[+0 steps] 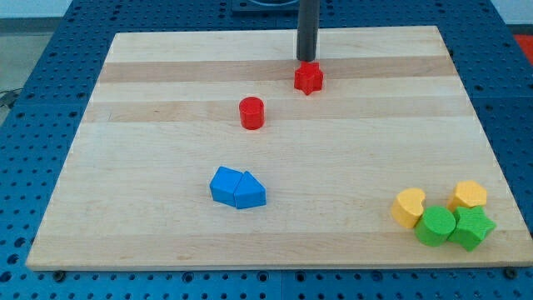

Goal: Place the red star parallel right to the red circle

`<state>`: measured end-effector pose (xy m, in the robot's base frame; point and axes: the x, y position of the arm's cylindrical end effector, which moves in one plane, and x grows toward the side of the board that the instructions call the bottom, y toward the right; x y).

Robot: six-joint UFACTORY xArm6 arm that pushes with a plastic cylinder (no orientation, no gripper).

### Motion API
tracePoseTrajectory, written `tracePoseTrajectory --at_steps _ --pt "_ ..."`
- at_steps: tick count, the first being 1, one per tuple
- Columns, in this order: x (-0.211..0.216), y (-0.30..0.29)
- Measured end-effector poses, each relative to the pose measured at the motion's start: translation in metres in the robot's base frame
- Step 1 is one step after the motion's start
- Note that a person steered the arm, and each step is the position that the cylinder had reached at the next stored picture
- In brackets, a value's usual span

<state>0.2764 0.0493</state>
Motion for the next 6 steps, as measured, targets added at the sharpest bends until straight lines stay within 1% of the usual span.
tracePoseTrajectory --at_steps 2,4,5,6 --pt "0.051 -0.001" --pt "0.091 -0.003" --pt "0.094 -0.003" --pt "0.09 0.024"
